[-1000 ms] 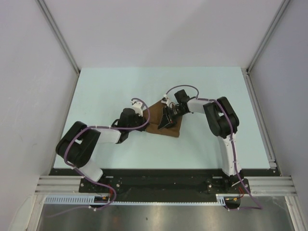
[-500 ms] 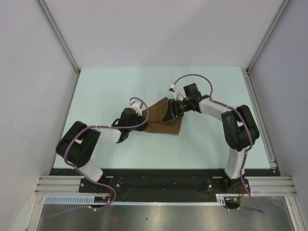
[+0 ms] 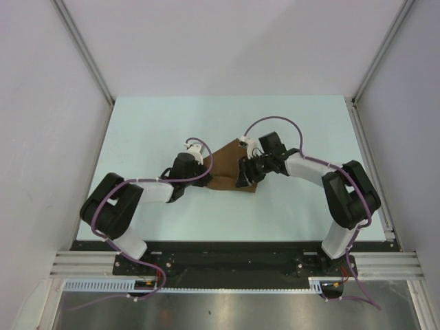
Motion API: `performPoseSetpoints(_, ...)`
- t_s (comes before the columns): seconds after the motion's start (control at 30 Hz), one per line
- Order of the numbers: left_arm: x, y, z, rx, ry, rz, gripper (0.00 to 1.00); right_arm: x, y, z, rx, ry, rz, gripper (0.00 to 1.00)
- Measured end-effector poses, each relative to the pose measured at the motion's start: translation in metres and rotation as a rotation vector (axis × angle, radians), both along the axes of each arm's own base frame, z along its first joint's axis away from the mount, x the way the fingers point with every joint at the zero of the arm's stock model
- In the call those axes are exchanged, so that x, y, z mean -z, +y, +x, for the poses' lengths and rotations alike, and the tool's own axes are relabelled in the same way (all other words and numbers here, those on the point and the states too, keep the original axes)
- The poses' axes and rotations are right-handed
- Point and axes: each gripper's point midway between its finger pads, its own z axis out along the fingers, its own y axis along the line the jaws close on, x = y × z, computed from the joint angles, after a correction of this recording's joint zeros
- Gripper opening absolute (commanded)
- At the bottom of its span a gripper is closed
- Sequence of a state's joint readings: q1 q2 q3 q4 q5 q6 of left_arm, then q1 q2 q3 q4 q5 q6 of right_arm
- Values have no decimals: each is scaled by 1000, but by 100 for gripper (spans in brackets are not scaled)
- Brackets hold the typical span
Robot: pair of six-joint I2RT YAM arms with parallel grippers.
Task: Fold the napkin, place the utensils inside, and roll it up
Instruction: Roll the napkin with the utensil
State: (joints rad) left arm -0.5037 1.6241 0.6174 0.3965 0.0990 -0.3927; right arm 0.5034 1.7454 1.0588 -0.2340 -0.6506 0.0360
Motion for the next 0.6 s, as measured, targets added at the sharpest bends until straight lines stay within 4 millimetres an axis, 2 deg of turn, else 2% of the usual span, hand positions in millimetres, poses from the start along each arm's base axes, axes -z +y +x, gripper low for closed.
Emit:
performPoseSetpoints(0.2,0,0,0,0,1,1,0,11,-4,4,14,-38,-49,56)
performPoseSetpoints(0.33,0,0,0,-1,1,1,0,21,-8,8,19,-49,-78,51)
performPoseSetpoints(0.4,-1,0,0,0,4,3,0,26,-9,8,19,-47,-93,42)
performPoseSetpoints(0.43,-1,0,0,-1,4,3,0,28,-10,8,18,-47,-99,32)
performPoseSetpoints(0.53,-1,0,1,0,6,3,0,32,-10,5,11,-47,-110,16)
performPoseSetpoints(0.6,-3,-1,2,0,3,2,0,33,-10,4,8,-44,-110,10)
